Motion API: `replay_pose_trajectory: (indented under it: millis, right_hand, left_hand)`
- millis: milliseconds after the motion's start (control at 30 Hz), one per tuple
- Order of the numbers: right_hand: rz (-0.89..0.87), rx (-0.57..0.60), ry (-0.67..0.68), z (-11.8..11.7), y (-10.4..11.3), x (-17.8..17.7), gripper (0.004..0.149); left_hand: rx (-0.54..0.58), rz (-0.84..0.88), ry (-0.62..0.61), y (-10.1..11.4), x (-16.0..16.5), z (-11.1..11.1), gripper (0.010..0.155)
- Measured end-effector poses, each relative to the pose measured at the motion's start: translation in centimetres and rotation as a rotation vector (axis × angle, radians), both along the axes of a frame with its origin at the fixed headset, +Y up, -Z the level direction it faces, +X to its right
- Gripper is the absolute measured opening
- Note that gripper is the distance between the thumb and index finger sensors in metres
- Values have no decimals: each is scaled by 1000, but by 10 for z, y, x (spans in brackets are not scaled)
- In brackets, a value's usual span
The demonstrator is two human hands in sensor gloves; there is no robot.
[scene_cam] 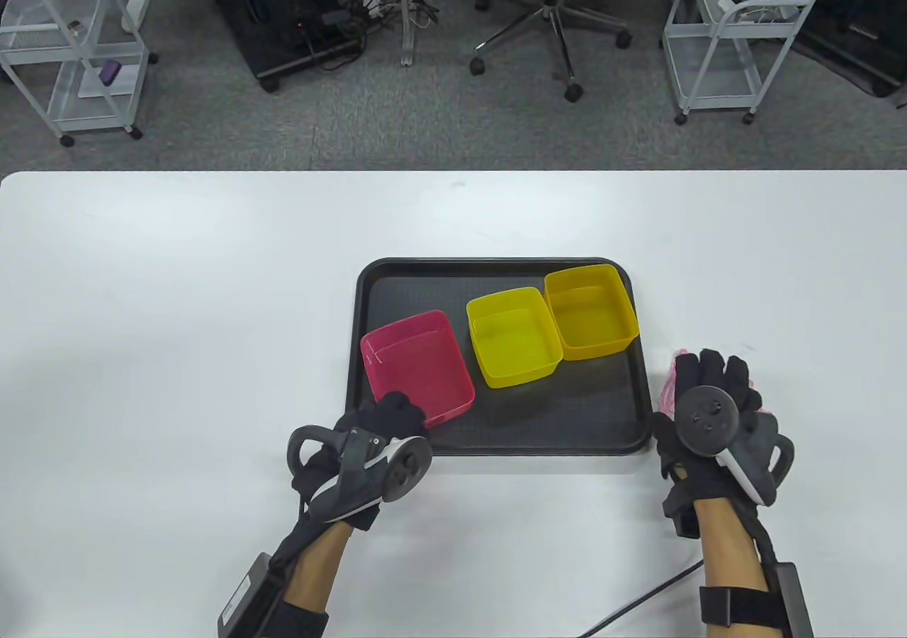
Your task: Wipe plastic food containers with dish cloth
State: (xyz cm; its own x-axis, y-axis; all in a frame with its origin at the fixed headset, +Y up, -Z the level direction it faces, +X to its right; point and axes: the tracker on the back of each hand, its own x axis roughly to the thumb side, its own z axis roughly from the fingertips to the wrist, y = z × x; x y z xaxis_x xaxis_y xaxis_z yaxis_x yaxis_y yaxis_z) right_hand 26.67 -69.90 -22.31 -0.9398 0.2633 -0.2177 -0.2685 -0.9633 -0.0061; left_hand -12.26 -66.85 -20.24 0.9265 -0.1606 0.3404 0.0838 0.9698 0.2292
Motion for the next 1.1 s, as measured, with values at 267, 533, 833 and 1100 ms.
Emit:
replay_pose_trajectory:
  millis: [267,533,833,1100]
  right_hand:
    - [71,-219,-71,-21,-51,30,70]
    - [98,-143,-117,-27,-53,33,45]
    - [-321,341,-143,1,3,28,45]
    - [-415,730,214,26,64,-100,44]
  left_hand:
    - [-21,-15,-41,-5,7,2,37]
    - [-18,-18,-85,-5,10,3,37]
    - [-36,-30,-187,-7,20,11,39]
    - [-26,-85,-230,-6,31,19,39]
